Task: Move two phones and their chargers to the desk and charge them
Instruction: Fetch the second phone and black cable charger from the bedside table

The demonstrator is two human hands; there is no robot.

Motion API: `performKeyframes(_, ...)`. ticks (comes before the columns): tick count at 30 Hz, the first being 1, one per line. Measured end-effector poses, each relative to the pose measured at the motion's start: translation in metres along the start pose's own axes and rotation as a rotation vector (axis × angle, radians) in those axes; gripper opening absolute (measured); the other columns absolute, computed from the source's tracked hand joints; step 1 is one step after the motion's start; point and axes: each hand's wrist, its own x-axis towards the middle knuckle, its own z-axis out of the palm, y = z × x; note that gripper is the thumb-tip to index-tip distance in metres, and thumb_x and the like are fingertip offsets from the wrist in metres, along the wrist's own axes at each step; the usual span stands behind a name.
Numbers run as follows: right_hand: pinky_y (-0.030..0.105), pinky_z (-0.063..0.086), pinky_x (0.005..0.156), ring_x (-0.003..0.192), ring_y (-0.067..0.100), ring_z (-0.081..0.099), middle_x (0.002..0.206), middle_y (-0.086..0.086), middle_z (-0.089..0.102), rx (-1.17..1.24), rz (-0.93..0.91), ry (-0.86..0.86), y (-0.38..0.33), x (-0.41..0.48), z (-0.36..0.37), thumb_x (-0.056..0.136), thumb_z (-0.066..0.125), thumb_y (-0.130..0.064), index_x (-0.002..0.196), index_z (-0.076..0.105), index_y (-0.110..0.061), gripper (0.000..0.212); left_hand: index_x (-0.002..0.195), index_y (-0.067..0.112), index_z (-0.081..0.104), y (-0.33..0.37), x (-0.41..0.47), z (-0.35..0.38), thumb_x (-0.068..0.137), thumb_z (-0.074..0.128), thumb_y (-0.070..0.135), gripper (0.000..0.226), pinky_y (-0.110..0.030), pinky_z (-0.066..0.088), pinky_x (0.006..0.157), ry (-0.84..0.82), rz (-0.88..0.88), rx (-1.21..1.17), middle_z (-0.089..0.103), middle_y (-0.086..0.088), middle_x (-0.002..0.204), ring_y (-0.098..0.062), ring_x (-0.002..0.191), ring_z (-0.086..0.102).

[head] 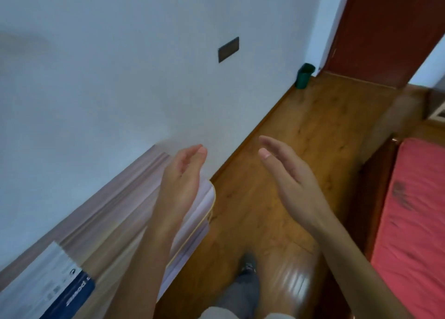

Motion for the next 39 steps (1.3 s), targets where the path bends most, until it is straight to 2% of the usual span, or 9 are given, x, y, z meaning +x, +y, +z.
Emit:
performKeyframes(4,0.033,0.044,0.106,0.129,-0.004,0.045,0.143,-0.024,0.047,-0.051,0.052,0.103,0.009,0.055,-0.031,0.084,0.036,-0.076,0.138,0.044,-0.046,0.063,0.117,0.040,0.059,0.016,0.067,0.049,0.099,0.051,0.048,0.022,-0.032,0.049,0.101,-0.128,0.019,-0.011,0.062,0.024,0.114,-0.003,0.115,0.059)
performKeyframes(8,0.038,0.043,0.108,0.130,-0.001,0.044,0.144,-0.021,0.047,-0.092,0.070,0.173,0.009,0.117,-0.064,0.089,0.038,-0.070,0.139,0.044,-0.043,0.056,0.107,0.044,0.059,0.044,0.132,0.099,0.099,0.050,0.050,0.014,-0.026,0.048,0.094,-0.231,0.066,-0.022,0.062,0.025,0.112,0.002,0.109,0.059)
performKeyframes(12,0.037,0.042,0.109,0.130,0.000,0.045,0.144,-0.020,0.047,-0.108,0.070,0.266,0.007,0.167,-0.094,0.092,0.041,-0.065,0.138,0.045,-0.042,0.051,0.104,0.049,0.054,0.073,0.183,0.150,0.099,0.045,0.057,0.014,-0.014,0.044,0.071,-0.345,0.098,-0.013,0.057,0.030,0.106,0.003,0.097,0.059)
performKeyframes(15,0.036,0.040,0.110,0.131,0.001,0.044,0.145,-0.018,0.047,-0.106,0.064,0.313,0.004,0.193,-0.114,0.095,0.044,-0.059,0.139,0.045,-0.040,0.048,0.100,0.050,0.055,0.091,0.211,0.184,0.097,0.044,0.060,0.015,-0.009,0.041,0.063,-0.413,0.108,-0.009,0.055,0.033,0.101,0.005,0.090,0.058)
performKeyframes(20,0.038,0.037,0.111,0.134,0.004,0.041,0.148,-0.016,0.044,-0.150,0.097,0.398,0.009,0.240,-0.163,0.095,0.044,-0.057,0.141,0.044,-0.037,0.050,0.113,0.048,0.050,0.127,0.260,0.246,0.098,0.045,0.057,0.018,-0.012,0.040,0.069,-0.480,0.177,-0.026,0.052,0.032,0.101,0.006,0.094,0.054)
performKeyframes(24,0.037,0.039,0.110,0.132,0.004,0.042,0.148,-0.015,0.044,-0.155,0.112,0.442,0.029,0.276,-0.202,0.095,0.045,-0.057,0.141,0.044,-0.038,0.049,0.100,0.049,0.052,0.147,0.294,0.296,0.099,0.046,0.055,0.008,-0.013,0.040,0.070,-0.519,0.185,-0.019,0.053,0.032,0.101,0.005,0.094,0.054)
performKeyframes(30,0.039,0.039,0.110,0.133,0.005,0.042,0.147,-0.015,0.045,-0.150,0.096,0.490,0.078,0.337,-0.276,0.095,0.045,-0.059,0.141,0.044,-0.038,0.050,0.093,0.051,0.053,0.174,0.340,0.390,0.100,0.047,0.053,0.009,-0.013,0.040,0.071,-0.552,0.219,0.003,0.054,0.032,0.101,0.007,0.095,0.054)
performKeyframes(35,0.027,0.037,0.105,0.131,-0.001,0.042,0.146,-0.018,0.046,-0.148,0.035,0.492,0.106,0.395,-0.360,0.095,0.047,-0.057,0.141,0.045,-0.038,0.049,0.113,0.044,0.053,0.213,0.380,0.481,0.100,0.047,0.052,0.016,-0.014,0.042,0.075,-0.527,0.250,0.003,0.054,0.027,0.104,0.002,0.098,0.056)
performKeyframes(39,0.009,0.031,0.092,0.125,-0.010,0.040,0.143,-0.023,0.045,-0.181,-0.001,0.486,0.120,0.444,-0.430,0.095,0.047,-0.058,0.141,0.044,-0.039,0.050,0.124,0.039,0.053,0.253,0.410,0.548,0.099,0.049,0.052,0.029,-0.014,0.043,0.077,-0.512,0.280,-0.015,0.055,0.028,0.105,0.005,0.101,0.055)
